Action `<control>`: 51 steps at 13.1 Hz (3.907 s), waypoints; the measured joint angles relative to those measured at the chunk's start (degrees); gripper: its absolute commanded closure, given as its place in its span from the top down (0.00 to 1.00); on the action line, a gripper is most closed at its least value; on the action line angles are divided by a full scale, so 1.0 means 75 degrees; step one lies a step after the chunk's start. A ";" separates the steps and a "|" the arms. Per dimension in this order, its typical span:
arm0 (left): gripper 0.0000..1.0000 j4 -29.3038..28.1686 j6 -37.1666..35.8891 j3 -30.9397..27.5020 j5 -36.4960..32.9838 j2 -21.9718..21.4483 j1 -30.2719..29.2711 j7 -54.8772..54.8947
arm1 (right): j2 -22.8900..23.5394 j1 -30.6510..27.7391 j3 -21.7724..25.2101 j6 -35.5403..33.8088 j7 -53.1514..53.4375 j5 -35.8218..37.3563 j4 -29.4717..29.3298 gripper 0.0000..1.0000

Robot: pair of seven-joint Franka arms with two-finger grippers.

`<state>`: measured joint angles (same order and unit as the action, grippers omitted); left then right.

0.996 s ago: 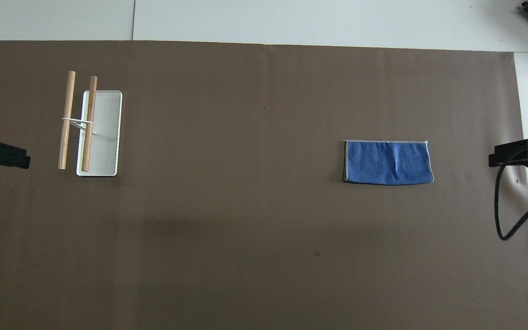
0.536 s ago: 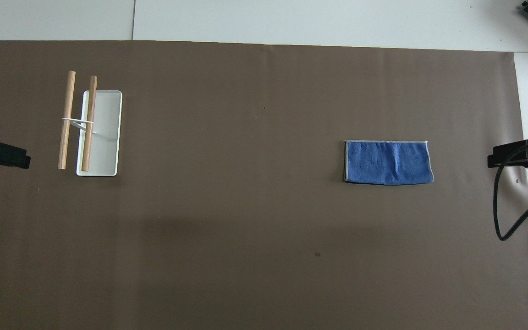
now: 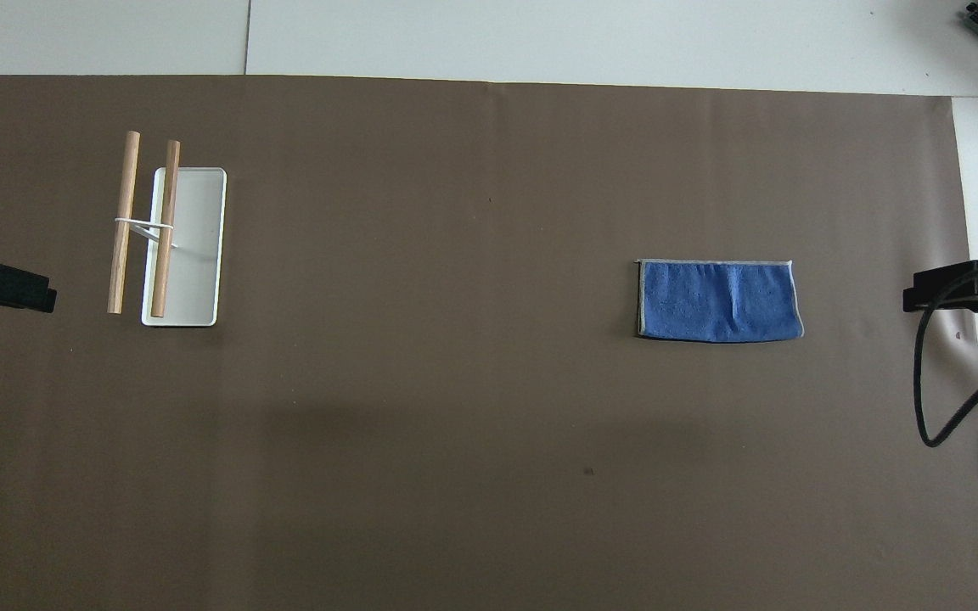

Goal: Right arm passes towel to left arm to hang

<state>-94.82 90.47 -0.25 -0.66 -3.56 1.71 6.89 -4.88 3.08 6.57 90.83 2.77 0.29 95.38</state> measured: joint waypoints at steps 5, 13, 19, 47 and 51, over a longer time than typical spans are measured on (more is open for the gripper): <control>1.00 0.0000 0.0000 0.0000 0.0000 0.0000 0.0000 0.0000 | -0.0005 0.0000 0.0000 0.0001 0.0000 0.0000 0.0042 1.00; 1.00 0.0000 0.0000 0.0000 0.0000 0.0000 0.0000 0.0000 | 0.0423 0.0238 -0.0063 0.2530 -0.0009 0.0000 0.1421 1.00; 1.00 0.0000 0.0000 0.0000 0.0000 0.0000 0.0000 0.0000 | 0.1521 0.0369 -0.0075 0.4909 -0.0053 0.0000 0.2578 1.00; 1.00 0.0000 0.0000 0.0000 0.0000 0.0000 0.0000 0.0000 | 0.1742 0.0949 -0.0500 0.5659 -0.0597 -0.0961 0.2679 0.00; 1.00 0.0000 0.0000 -0.0011 0.0000 0.0000 -0.0003 0.0000 | 0.1652 0.0961 -0.1046 0.5258 -0.0599 -0.2314 0.1830 0.00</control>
<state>-94.82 90.47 -0.33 -0.66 -3.56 1.69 6.89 7.51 10.29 -1.27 130.26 -1.73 -17.07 109.10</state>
